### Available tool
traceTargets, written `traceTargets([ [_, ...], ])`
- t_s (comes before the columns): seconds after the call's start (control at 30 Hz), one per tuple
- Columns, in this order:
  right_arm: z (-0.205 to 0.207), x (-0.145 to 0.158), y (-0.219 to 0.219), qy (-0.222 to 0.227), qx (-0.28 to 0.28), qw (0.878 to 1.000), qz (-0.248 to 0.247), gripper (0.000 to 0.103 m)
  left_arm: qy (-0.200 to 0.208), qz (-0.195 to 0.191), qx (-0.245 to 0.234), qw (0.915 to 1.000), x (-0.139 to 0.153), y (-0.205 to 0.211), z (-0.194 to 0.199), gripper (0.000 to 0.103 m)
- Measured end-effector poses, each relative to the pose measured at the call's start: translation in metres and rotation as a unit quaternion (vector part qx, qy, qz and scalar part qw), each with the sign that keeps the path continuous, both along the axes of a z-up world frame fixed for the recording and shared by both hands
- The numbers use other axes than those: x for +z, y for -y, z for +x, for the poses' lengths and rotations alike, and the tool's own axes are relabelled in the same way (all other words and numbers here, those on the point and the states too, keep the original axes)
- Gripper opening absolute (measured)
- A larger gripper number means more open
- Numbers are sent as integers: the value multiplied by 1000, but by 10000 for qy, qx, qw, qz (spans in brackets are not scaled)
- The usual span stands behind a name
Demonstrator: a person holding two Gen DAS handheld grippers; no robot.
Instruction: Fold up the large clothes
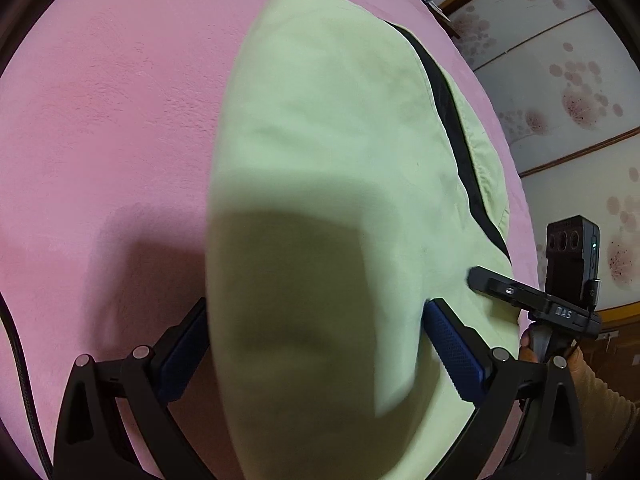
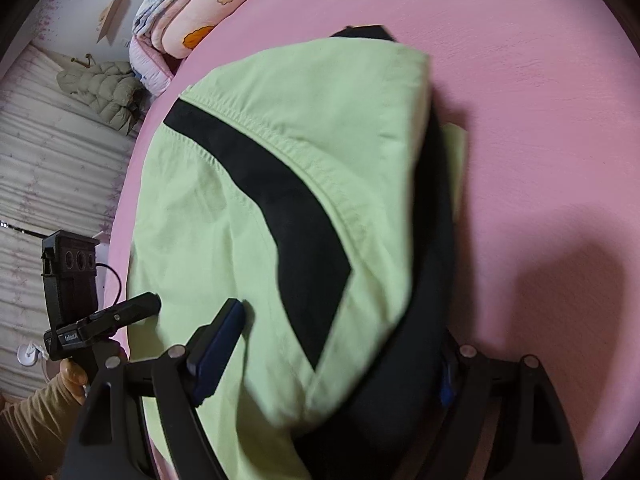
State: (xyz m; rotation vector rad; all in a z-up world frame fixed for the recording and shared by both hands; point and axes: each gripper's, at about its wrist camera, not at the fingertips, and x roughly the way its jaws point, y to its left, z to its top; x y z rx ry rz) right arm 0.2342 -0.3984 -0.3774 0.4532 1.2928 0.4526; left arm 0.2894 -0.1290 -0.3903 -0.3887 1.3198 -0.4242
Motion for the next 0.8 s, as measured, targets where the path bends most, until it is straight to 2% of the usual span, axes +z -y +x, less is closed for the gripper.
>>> traceTargets([
  [0.03,1,0,-2,2,29,10000,56,53,81,100,-68,9999,2,3,1,95],
  [0.07,2,1,-2,-56,45,9996,269,32,216,153,-188,9995,6,8,1,87],
  [0.1,2,2,-4,-84,27,9994,349,26,260,236,-242,9991,8,13,1,81],
  [0.17,-1,10,-10,8,40,9999,115,19,322,457,-286,9980,17,19,-2,72],
  [0.23,-4,20,-16,66,-4,10000,-33,16,386,549,-273,9974,25,21,-6,56],
  [0.33,-11,41,-25,195,-103,9996,-161,13,453,544,-228,9972,46,20,-12,41],
  [0.43,-21,70,-41,302,-178,9988,-351,12,603,695,-286,9953,75,14,-20,39],
  [0.5,-28,90,-54,373,-173,9982,-434,12,579,622,-301,9959,93,0,-24,38],
  [0.63,-40,129,-98,512,-152,9979,-379,12,622,558,-354,9959,138,-53,-37,38],
  [0.8,-44,169,-185,730,-43,9972,-177,12,793,716,-347,9937,187,-141,-47,38],
])
